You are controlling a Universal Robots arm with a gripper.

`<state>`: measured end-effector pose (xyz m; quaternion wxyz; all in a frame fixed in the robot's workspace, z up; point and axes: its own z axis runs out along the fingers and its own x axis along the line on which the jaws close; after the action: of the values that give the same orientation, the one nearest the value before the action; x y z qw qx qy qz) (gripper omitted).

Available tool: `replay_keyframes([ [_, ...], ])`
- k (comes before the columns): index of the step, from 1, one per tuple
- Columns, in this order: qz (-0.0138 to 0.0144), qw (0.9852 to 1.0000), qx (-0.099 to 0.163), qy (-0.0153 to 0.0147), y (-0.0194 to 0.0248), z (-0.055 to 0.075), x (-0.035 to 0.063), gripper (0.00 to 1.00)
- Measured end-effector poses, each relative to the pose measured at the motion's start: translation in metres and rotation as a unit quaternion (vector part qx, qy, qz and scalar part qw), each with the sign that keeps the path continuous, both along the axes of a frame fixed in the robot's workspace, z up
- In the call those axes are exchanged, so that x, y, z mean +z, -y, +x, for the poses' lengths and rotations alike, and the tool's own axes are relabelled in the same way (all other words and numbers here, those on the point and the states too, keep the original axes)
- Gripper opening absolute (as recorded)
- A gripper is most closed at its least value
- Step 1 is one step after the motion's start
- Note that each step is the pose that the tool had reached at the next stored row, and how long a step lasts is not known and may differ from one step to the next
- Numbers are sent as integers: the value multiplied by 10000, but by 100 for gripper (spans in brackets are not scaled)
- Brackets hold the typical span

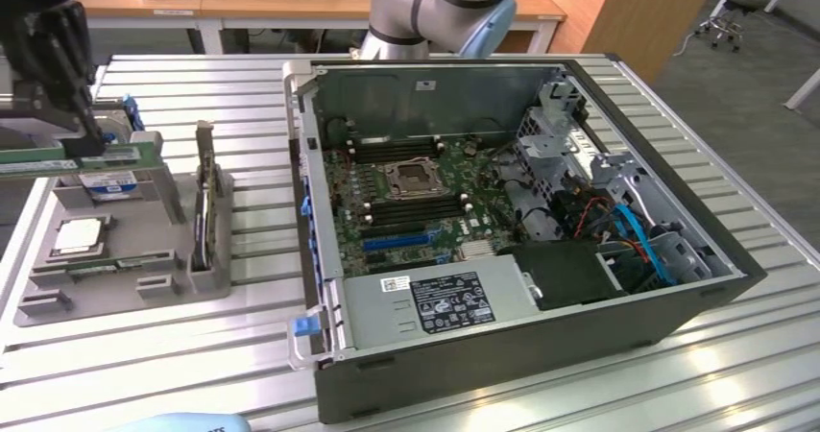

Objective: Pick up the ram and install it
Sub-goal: 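Pick up the ram and move it above insertion slot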

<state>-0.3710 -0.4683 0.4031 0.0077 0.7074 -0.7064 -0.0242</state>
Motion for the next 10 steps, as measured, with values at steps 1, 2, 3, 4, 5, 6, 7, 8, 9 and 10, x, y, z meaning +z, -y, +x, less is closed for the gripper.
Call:
replay_keyframes([
  [1,0,10000,0,0,0,32,0,11],
  [2,0,10000,0,0,0,65,0,11],
  [3,-1,10000,0,0,0,98,0,11],
  [4,0,10000,0,0,0,133,0,11],
  [5,0,10000,0,0,0,165,0,11],
  [6,0,10000,0,0,0,196,0,11],
  [7,-1,10000,0,0,0,225,1,11],
  [8,-1,10000,0,0,1,255,0,11],
  [9,0,10000,0,0,0,284,0,11],
  [10,0,10000,0,0,0,316,0,11],
])
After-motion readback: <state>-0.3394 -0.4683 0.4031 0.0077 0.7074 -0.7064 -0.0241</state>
